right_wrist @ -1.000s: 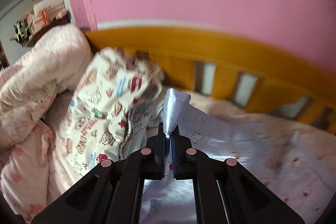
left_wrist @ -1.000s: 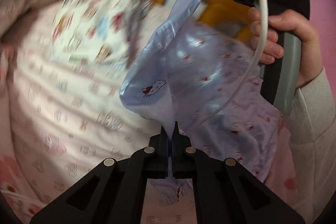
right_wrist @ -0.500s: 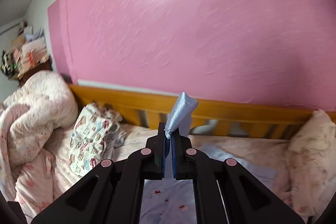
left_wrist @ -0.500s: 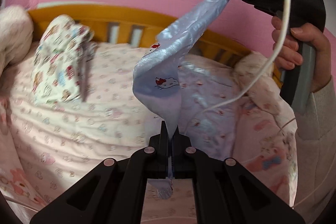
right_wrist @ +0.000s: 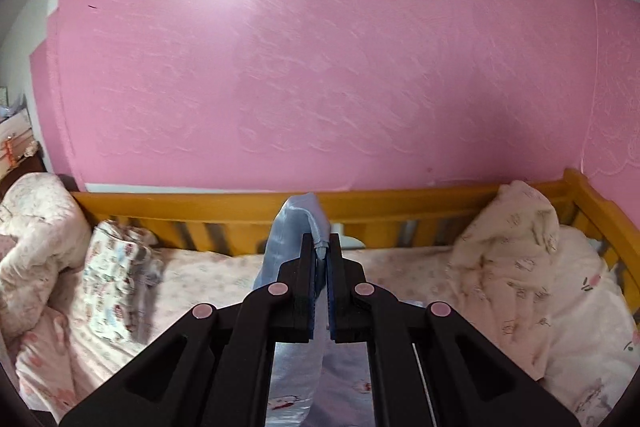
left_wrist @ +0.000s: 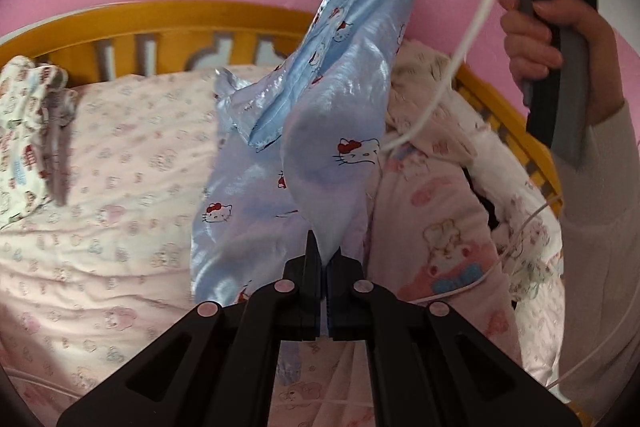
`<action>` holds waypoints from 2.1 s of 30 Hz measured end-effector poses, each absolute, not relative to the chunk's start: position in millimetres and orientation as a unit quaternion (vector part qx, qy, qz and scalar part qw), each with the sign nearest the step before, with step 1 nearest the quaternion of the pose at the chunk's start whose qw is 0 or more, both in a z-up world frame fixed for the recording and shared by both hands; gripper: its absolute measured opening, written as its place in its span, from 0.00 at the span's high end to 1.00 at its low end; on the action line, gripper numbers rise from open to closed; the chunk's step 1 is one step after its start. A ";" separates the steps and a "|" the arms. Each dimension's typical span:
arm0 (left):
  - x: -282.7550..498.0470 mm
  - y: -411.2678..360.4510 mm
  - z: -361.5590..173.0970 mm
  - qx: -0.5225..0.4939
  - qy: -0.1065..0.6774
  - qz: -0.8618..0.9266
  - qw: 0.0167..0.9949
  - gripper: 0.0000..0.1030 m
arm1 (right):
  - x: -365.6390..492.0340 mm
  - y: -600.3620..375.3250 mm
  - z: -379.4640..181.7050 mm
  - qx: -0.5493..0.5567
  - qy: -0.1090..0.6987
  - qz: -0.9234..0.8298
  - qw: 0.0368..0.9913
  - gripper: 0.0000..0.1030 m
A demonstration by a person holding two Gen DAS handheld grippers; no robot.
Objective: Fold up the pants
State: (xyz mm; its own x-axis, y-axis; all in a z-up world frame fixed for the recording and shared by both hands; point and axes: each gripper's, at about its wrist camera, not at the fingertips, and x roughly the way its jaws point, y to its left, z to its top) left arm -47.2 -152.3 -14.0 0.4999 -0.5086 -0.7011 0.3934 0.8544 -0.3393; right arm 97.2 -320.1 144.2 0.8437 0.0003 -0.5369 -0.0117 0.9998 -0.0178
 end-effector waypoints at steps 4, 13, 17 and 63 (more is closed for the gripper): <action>-37.9 -171.6 -31.1 -0.034 0.440 -0.269 0.856 0.99 | 116.6 -333.8 110.0 -0.014 0.312 -0.010 0.950 0.96; -23.5 -160.8 -54.0 -0.031 0.470 -0.235 0.851 0.99 | 153.3 -345.5 59.4 -0.002 0.350 -0.009 0.937 0.96; -20.3 -119.7 -29.4 -0.051 0.439 -0.179 0.879 0.99 | 168.6 -313.0 72.3 -0.003 0.339 0.026 0.940 0.96; -12.1 -219.7 -104.3 0.043 0.511 -0.298 0.805 0.99 | 185.9 -373.8 11.5 -0.037 0.408 -0.065 0.910 0.96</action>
State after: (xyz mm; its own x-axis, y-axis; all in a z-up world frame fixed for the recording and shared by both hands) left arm -12.1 -219.7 -104.3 0.3004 -0.4365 -0.8481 0.5244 0.8183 -0.2354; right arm 185.9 -373.8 11.5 0.6587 -0.1482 -0.7376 0.0871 0.9888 -0.1209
